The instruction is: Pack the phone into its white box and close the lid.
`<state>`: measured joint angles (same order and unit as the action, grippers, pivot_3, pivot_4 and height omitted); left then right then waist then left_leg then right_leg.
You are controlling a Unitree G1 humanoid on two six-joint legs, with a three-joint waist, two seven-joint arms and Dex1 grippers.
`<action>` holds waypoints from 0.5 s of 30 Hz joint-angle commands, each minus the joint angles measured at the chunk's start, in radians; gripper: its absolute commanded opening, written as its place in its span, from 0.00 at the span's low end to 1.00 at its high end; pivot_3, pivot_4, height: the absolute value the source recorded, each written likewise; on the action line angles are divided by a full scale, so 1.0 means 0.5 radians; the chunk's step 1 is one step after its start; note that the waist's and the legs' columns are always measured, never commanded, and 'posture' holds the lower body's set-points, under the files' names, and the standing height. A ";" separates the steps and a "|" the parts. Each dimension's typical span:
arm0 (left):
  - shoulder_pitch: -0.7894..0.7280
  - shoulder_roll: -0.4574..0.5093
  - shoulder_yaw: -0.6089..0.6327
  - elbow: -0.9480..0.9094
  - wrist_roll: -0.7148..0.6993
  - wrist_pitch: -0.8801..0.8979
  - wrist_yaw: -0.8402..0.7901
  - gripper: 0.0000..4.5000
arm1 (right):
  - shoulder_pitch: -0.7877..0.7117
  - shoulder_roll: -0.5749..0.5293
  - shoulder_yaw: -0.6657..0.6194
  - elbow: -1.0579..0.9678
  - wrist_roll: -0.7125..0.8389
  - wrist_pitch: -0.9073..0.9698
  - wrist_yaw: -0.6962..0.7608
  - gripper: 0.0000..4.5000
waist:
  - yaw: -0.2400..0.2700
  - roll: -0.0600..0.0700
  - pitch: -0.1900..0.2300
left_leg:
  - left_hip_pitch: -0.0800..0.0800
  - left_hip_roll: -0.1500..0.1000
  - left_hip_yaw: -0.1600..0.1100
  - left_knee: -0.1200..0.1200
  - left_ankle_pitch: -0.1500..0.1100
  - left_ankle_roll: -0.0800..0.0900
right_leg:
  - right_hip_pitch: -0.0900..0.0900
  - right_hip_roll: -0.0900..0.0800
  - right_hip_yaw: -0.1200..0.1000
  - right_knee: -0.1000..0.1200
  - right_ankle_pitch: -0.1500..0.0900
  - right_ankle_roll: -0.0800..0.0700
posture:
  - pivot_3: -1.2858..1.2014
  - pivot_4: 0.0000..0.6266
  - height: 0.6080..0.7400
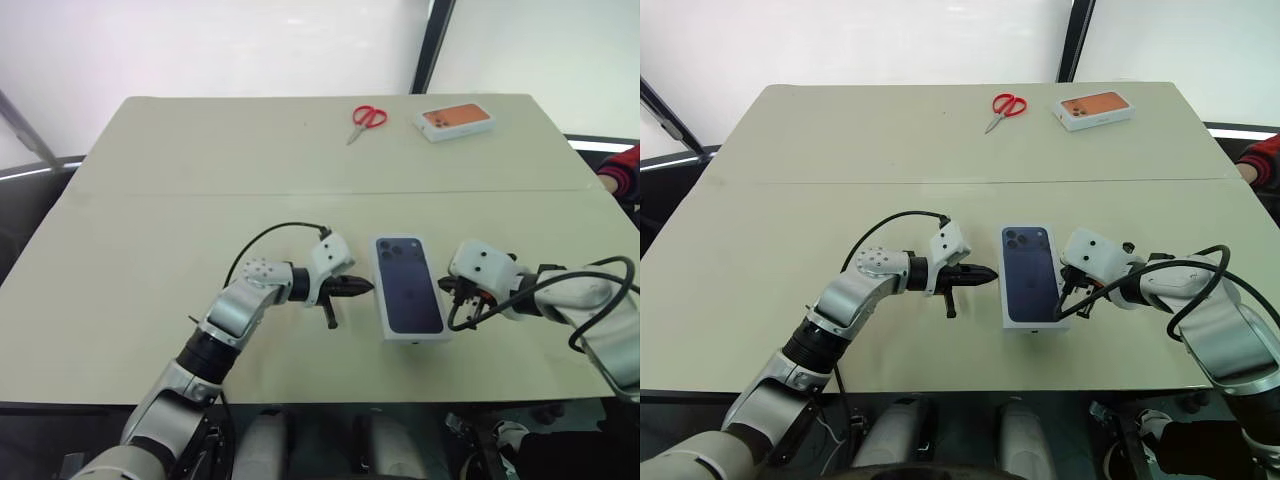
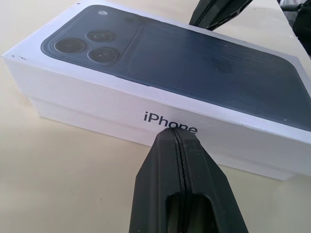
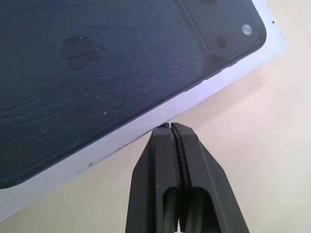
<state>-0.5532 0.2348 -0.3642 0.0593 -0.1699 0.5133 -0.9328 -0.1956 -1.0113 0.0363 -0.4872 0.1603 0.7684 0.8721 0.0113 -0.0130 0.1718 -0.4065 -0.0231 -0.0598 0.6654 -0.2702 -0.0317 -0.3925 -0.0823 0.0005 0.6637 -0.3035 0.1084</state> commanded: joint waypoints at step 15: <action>-0.013 0.070 0.128 -0.085 -0.118 0.016 -0.010 0.00 | 0.036 -0.115 -0.121 0.009 -0.037 -0.095 0.029 0.01 | -0.001 0.000 0.000 | 0.000 0.000 0.000 0.000 0.000 0.000 | 0.000 0.000 0.000 0.000 0.000 0.000 | 0.52 0.24 1.00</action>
<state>-0.5530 0.2585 -0.3419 0.0647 -0.1951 0.5212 -0.9258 -0.1788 -1.0427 0.0288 -0.4818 0.1518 0.7435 0.8859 0.0110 -0.0130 0.1718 -0.4065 -0.0230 -0.0598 0.6654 -0.2702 -0.0317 -0.3926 -0.0822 0.0004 0.6637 -0.3036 0.1084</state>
